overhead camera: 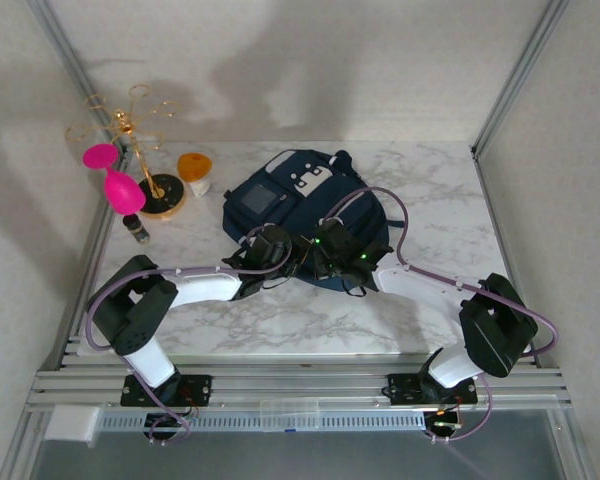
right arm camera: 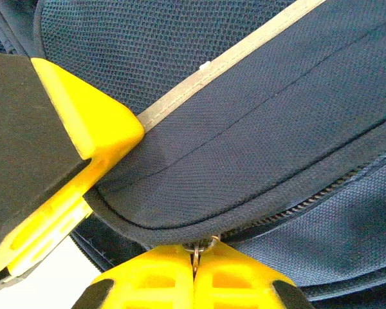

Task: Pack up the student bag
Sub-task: Zip the student bag at the center of the table.

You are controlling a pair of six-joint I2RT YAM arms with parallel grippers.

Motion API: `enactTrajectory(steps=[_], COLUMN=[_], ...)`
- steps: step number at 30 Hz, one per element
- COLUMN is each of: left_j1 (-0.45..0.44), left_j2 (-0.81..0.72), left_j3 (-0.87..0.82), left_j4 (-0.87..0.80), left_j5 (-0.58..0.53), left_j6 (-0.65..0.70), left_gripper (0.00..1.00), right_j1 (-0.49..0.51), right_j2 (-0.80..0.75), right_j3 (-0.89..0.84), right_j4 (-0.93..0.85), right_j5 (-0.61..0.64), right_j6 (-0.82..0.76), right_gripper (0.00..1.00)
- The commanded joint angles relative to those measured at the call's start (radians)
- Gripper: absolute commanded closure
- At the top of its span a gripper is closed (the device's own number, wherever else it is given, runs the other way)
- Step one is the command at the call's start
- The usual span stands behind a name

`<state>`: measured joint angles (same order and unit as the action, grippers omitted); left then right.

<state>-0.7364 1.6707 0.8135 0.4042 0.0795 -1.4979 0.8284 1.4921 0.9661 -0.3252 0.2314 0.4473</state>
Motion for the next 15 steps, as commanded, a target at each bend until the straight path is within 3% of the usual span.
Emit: enactTrajectory(steps=[1, 5, 8, 11, 15], left_j1=[0.056, 0.149, 0.245, 0.355, 0.446], left_j2=[-0.029, -0.112, -0.158, -0.168, -0.181], left_j3=[-0.015, -0.068, -0.071, -0.002, 0.052], left_j4=[-0.047, -0.135, -0.226, -0.402, -0.430], left_j5=[-0.072, -0.013, 0.086, 0.156, 0.252], left_j6=[0.054, 0.185, 0.368, 0.561, 0.663], left_gripper=[1.00, 1.00, 1.00, 1.00, 1.00], right_j1=[-0.019, -0.044, -0.080, -0.104, -0.064], right_j2=[-0.046, -0.083, -0.089, -0.104, -0.077], right_j3=[-0.005, -0.017, -0.009, -0.004, 0.029], right_j4=[0.013, -0.043, -0.118, -0.105, -0.009], right_j5=[0.004, 0.093, 0.160, 0.150, -0.015], right_j6=[-0.026, -0.050, -0.065, -0.075, -0.110], right_gripper=[1.00, 1.00, 1.00, 1.00, 1.00])
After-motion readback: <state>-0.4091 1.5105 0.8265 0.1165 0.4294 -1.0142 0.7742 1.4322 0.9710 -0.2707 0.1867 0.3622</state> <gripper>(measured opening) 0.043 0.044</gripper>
